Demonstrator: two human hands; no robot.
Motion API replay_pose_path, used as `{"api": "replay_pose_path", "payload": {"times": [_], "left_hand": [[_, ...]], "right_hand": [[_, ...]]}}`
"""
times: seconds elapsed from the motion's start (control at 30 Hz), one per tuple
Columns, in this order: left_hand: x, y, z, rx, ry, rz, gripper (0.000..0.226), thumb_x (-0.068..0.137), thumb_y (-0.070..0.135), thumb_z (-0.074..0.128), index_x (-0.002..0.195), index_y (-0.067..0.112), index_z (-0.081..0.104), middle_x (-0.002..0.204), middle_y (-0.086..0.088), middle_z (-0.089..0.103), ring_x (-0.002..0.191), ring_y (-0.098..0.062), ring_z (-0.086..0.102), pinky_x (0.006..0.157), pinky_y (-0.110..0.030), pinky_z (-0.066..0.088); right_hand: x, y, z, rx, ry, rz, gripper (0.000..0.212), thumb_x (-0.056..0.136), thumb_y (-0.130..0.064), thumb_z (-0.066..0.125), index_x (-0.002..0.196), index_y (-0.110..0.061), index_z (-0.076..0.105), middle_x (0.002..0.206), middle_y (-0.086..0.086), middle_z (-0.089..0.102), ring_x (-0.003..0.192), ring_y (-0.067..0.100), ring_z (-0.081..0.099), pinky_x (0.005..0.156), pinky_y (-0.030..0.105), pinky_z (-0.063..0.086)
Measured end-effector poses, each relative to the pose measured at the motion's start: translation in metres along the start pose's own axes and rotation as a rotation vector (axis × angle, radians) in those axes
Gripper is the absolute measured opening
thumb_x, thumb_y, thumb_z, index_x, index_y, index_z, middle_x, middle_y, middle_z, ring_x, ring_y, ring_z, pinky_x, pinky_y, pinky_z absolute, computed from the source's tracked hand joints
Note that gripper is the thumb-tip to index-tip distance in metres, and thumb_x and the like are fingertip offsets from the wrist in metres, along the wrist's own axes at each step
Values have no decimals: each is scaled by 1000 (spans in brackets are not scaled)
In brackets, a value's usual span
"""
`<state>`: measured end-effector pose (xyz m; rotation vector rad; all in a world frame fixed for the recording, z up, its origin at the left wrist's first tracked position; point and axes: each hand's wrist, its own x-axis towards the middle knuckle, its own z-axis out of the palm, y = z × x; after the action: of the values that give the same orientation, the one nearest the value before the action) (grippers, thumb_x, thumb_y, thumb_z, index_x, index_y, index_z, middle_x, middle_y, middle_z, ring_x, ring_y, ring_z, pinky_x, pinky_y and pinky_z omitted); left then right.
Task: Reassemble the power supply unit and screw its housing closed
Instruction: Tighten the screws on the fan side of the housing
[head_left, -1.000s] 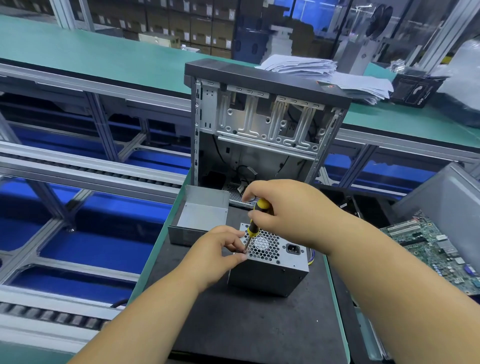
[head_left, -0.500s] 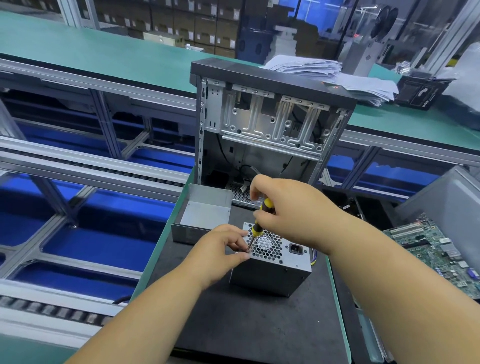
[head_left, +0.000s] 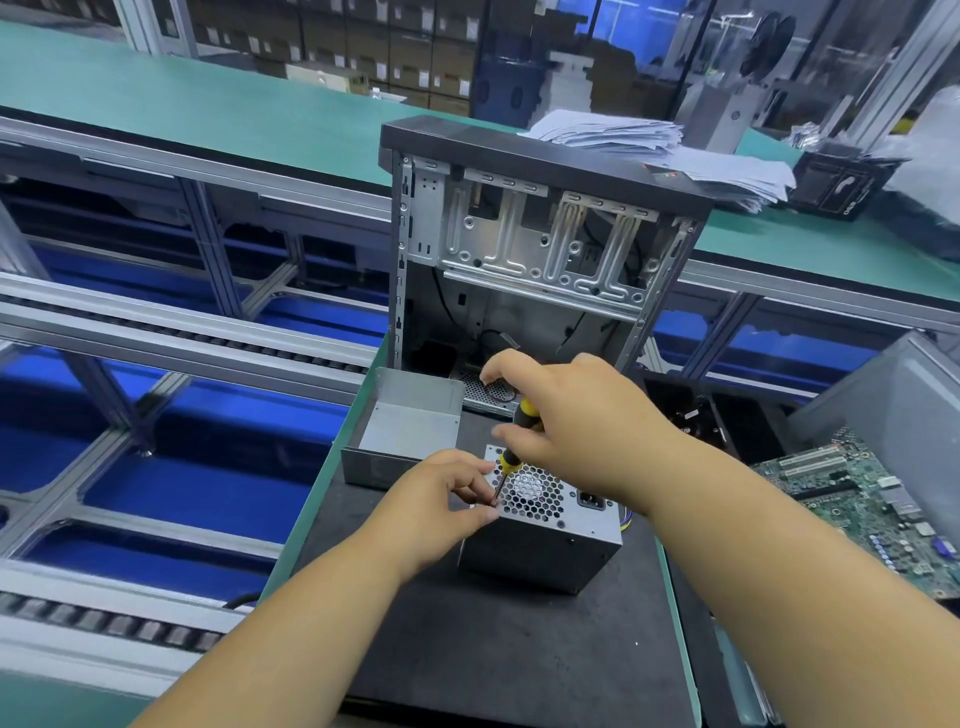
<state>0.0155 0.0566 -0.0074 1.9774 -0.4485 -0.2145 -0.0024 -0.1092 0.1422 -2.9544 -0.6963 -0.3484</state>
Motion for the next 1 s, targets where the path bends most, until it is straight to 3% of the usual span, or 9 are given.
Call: {"api": "replay_pose_path", "payload": {"times": [0.1,0.23,0.3,0.4,0.5,0.63,0.7,0.83,1.0], "left_hand": [[0,0,0,0,1,-1,20,78,22,81,71,36,68,112,27,58,87,5,62,79,-5,42],[0,1,0,-6,1,-4,21,78,21,81,70,36,68,111,28,58,87,5,61,78,-4,42],[1,0,0,-7,1,0,20,79,20,80,72,34,69,111,26,58,86,5,61,79,-3,41],[1,-1,0,-10,-1,-2,18,79,21,80,73,34,69,110,28,58,87,5,62,78,-3,42],[1,-2,0,-18,0,5,21,78,21,81,72,36,68,111,29,58,87,4,63,80,-7,43],[1,-3,0,-20,2,22,26,78,19,81,70,40,67,112,28,58,86,3,63,84,-10,44],[1,-4,0,-20,1,29,31,76,19,81,68,45,67,110,32,58,86,1,63,83,-9,44],[2,-4,-1,-7,-5,36,31,75,19,82,72,46,67,113,30,58,82,-4,62,86,-21,50],[2,-5,-2,6,-24,19,33,74,20,82,77,49,67,113,37,55,78,-2,59,83,-20,49]], "right_hand": [[1,1,2,-137,-7,6,37,96,-58,41,117,-29,53,77,-6,66,67,20,47,74,31,34],[2,0,-1,105,-78,20,37,88,-35,48,124,-31,52,104,-12,59,88,17,55,73,32,41],[3,0,-1,134,-88,9,46,85,-30,52,130,-34,45,91,-17,54,83,15,53,62,29,37],[2,2,3,2,-44,35,40,94,-47,51,131,-38,41,73,-11,57,73,16,55,54,29,36],[1,3,5,-76,-20,55,34,96,-55,42,122,-35,51,81,-10,63,80,17,60,61,30,42],[1,2,1,105,-76,37,38,87,-33,50,125,-33,52,99,-15,52,91,13,54,69,30,37],[1,2,0,131,-86,27,44,87,-30,52,130,-36,47,95,-16,55,87,13,55,65,29,37],[1,2,3,-69,-55,53,34,96,-53,46,127,-37,48,67,-11,49,74,16,54,56,30,37],[1,0,1,128,-96,82,43,89,-33,51,131,-34,44,83,-20,46,76,5,48,58,24,33]]}}
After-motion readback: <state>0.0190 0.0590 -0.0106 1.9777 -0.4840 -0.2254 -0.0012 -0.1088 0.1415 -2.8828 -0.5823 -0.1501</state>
